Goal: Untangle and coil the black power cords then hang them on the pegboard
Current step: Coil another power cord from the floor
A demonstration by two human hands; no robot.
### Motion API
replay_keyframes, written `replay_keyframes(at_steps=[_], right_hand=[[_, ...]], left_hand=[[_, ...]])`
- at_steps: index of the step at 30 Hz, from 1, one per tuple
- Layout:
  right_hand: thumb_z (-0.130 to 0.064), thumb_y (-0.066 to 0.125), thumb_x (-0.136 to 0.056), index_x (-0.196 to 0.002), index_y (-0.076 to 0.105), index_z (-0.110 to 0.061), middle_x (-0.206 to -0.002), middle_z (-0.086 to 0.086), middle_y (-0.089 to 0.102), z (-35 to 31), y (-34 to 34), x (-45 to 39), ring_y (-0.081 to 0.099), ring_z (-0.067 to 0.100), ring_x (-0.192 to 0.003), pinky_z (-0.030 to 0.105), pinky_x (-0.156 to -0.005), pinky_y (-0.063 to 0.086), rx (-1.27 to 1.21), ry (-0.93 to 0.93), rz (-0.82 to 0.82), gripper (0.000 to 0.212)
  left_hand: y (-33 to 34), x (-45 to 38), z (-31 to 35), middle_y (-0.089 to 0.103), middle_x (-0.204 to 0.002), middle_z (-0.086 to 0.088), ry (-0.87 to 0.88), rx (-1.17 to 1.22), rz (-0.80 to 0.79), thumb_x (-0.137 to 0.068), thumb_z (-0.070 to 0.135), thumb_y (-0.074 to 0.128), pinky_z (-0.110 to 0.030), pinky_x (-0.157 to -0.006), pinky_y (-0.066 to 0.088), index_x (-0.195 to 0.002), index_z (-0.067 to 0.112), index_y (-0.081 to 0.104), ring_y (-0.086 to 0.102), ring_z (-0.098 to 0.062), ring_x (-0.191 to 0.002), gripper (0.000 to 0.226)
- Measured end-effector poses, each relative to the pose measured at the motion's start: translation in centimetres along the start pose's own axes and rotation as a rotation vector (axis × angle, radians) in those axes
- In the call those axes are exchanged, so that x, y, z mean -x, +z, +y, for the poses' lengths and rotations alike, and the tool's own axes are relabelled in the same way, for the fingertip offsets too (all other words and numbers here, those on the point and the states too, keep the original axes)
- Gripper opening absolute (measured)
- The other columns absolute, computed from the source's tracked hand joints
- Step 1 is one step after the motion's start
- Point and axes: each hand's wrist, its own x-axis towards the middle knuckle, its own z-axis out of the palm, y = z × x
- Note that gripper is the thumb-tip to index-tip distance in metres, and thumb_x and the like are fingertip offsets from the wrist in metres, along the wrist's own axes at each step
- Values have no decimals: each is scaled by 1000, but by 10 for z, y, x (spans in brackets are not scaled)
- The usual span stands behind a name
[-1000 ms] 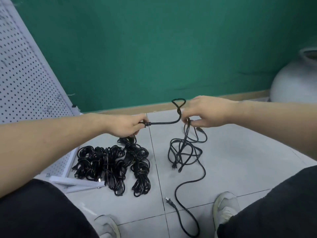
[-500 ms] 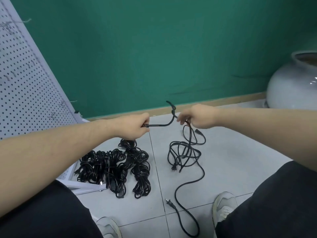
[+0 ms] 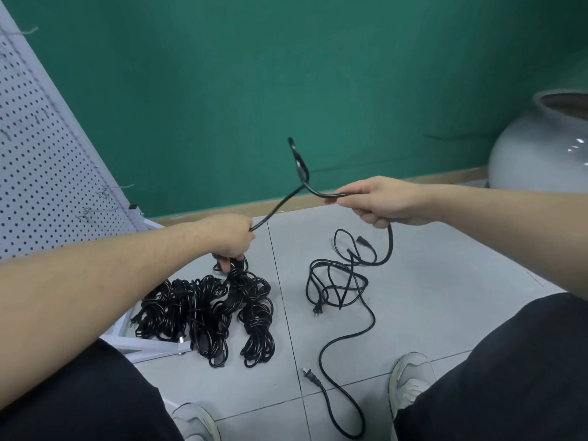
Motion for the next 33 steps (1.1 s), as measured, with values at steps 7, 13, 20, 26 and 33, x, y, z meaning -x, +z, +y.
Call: replay_keyframes(at_steps=[7, 13, 20, 26, 33], right_hand=[[-42, 62, -98, -87, 68, -20, -58, -11, 35, 13, -21, 16, 28, 11, -53, 20, -48, 24, 177, 81, -29, 26], [-49, 41, -105, -77, 44, -23, -62, -8, 32, 18, -20, 7, 25, 14, -55, 26, -50, 20, 126, 40, 207, 39], [-40, 36, -108, -85, 61, -18, -72, -1, 52, 10, -11, -4, 41, 16, -61, 28, -53, 39, 133, -71, 429, 40], [-17, 34, -106, -119, 57, -25, -96, -2, 66, 16, 3, -8, 54, 18, -80, 28, -70, 47, 264, -10, 246, 28], [-39, 39, -108, -116, 54, -30, -67, -19, 54, -10, 19, -5, 47, -1, -57, 11, -57, 41, 338, -233, 256, 19]], left_hand=[[-4, -10, -32, 73, -76, -22, -177, 716, 59, -106, 5, 19, -43, -55, 62, -135, 15, 43, 69, -34, -57, 39], [-15, -23, -42, 68, -86, -23, -205, 1005, 227, -106, 4, 22, -42, -65, 61, -128, 5, 55, 68, -34, -72, 39], [-12, -13, -32, 61, -132, -11, -119, 1046, 50, -103, -6, 26, -29, -47, 52, -113, 10, 59, 62, -21, -69, 38], [-12, 5, -26, 62, -72, -3, 52, 947, -199, -104, 45, 51, -32, -65, 42, -128, 31, 63, 49, -16, -62, 30], [-18, 26, 17, 54, -63, -2, 229, 1283, -308, -95, 54, 51, -42, -72, 62, -129, 18, 63, 57, -17, -53, 51]])
